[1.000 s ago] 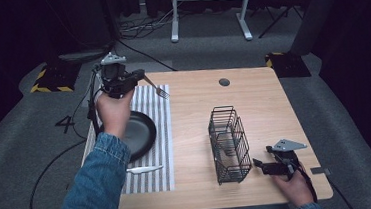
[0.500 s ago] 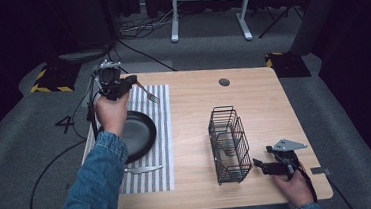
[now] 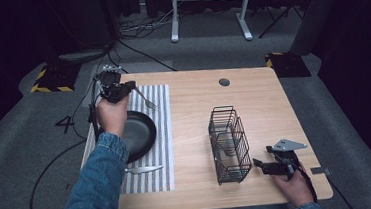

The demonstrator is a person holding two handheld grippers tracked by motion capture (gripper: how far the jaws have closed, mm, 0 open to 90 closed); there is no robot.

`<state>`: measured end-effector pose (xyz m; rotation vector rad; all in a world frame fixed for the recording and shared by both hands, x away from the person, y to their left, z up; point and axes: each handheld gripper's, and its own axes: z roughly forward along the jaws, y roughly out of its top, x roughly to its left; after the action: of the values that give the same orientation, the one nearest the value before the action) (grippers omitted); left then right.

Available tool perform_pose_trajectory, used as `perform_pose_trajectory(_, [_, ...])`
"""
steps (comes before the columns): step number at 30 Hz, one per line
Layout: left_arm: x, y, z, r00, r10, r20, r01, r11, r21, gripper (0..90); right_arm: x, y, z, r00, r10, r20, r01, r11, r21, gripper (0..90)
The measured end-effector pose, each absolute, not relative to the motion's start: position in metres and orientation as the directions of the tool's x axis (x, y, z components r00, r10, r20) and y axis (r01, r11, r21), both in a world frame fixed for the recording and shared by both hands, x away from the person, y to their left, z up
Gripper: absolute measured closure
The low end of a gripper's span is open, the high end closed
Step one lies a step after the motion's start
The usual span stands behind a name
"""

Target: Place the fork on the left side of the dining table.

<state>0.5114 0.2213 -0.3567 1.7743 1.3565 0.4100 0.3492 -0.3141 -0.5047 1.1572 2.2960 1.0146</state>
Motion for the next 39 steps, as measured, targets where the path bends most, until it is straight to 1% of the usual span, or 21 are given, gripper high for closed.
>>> perform_pose_trajectory(6, [0.514, 0.225, -0.357, 0.339, 0.912, -0.233, 0.639, -0.041, 0.768, 86.8, 0.349, -0.314, -0.505, -0.589, 0.808, -0.010, 0.537, 0.401, 0.742, 21.5])
perform_pose_trajectory(21, [0.516, 0.224, -0.360, 0.322, 0.922, -0.214, 0.637, -0.044, 0.770, 85.7, 0.349, -0.314, -0.505, -0.588, 0.809, -0.010, 0.537, 0.400, 0.742, 21.5])
perform_pose_trajectory(23, [0.516, 0.224, -0.360, 0.321, 0.927, -0.196, 0.631, -0.055, 0.774, 84.5, 0.349, -0.314, -0.505, -0.588, 0.809, -0.010, 0.537, 0.400, 0.742, 21.5])
perform_pose_trajectory(24, [0.516, 0.222, -0.360, 0.314, 0.935, -0.163, 0.626, -0.075, 0.776, 83.4, 0.349, -0.314, -0.505, -0.588, 0.809, -0.010, 0.537, 0.400, 0.743, 21.5])
perform_pose_trajectory(25, [0.517, 0.223, -0.361, 0.311, 0.937, -0.158, 0.625, -0.077, 0.776, 82.3, 0.349, -0.314, -0.505, -0.588, 0.809, -0.010, 0.537, 0.400, 0.743, 21.5])
perform_pose_trajectory(31, [0.522, 0.231, -0.365, 0.302, 0.937, -0.174, 0.629, -0.059, 0.775, 75.9, 0.349, -0.314, -0.505, -0.588, 0.809, -0.010, 0.537, 0.400, 0.743, 21.5])
perform_pose_trajectory(39, [0.530, 0.234, -0.367, 0.296, 0.940, -0.168, 0.629, -0.059, 0.775, 72.5, 0.349, -0.314, -0.505, -0.588, 0.809, -0.010, 0.538, 0.400, 0.742, 21.5])
